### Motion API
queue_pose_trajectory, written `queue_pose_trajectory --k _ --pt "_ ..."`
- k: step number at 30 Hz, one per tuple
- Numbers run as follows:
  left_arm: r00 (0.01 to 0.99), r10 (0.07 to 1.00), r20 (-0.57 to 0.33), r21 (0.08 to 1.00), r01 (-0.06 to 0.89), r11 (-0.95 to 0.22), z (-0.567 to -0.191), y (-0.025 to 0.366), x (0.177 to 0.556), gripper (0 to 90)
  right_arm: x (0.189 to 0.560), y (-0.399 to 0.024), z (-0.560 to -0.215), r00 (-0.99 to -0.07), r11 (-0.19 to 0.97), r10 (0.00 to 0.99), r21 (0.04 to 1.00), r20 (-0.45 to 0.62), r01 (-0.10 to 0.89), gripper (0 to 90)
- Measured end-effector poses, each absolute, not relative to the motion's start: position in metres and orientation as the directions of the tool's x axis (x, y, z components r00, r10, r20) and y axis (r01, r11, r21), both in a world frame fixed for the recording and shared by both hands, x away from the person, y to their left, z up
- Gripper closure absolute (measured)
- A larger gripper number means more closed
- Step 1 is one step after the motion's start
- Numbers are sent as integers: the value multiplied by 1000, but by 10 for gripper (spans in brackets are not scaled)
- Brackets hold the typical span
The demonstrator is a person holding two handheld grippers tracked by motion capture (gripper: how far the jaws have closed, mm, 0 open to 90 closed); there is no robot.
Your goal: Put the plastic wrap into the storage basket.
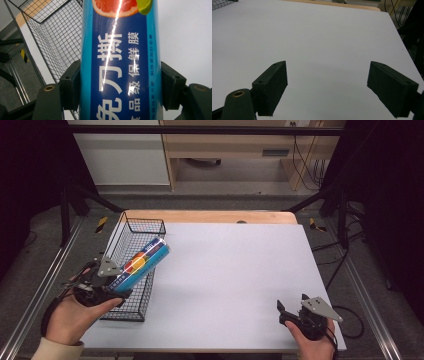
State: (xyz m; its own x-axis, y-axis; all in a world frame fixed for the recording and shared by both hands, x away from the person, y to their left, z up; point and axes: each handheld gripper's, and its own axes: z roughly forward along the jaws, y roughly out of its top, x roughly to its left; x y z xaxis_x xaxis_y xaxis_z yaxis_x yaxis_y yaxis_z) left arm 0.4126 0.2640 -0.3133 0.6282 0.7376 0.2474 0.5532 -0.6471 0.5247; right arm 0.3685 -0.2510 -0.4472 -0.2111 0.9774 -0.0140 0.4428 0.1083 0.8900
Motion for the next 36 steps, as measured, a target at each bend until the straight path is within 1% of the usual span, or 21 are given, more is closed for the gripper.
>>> queue_pose_trajectory --k 5,7,13,19,22,29,36 --pt "617 745 253 512 568 -644 -314 266 416 320 370 -251 -448 -214 106 977 890 -10 444 165" --pt "612 743 271 495 573 -653 -315 264 418 321 373 -250 -448 -225 119 974 888 -18 444 163" --pt "605 742 289 471 585 -660 -315 261 421 321 381 -246 -447 -275 163 961 887 -42 433 163" --pt "576 765 287 480 605 -635 -313 262 420 321 381 -243 -449 -314 176 949 883 -35 434 163" --pt "556 778 292 492 610 -621 -310 264 417 321 377 -243 -448 -306 173 951 886 -37 430 163" --pt "530 793 300 489 628 -605 -311 271 419 321 373 -244 -448 -283 157 959 886 -30 437 163" --pt "501 816 289 463 673 -577 -314 275 428 321 374 -243 -449 -288 160 957 882 -29 443 163"
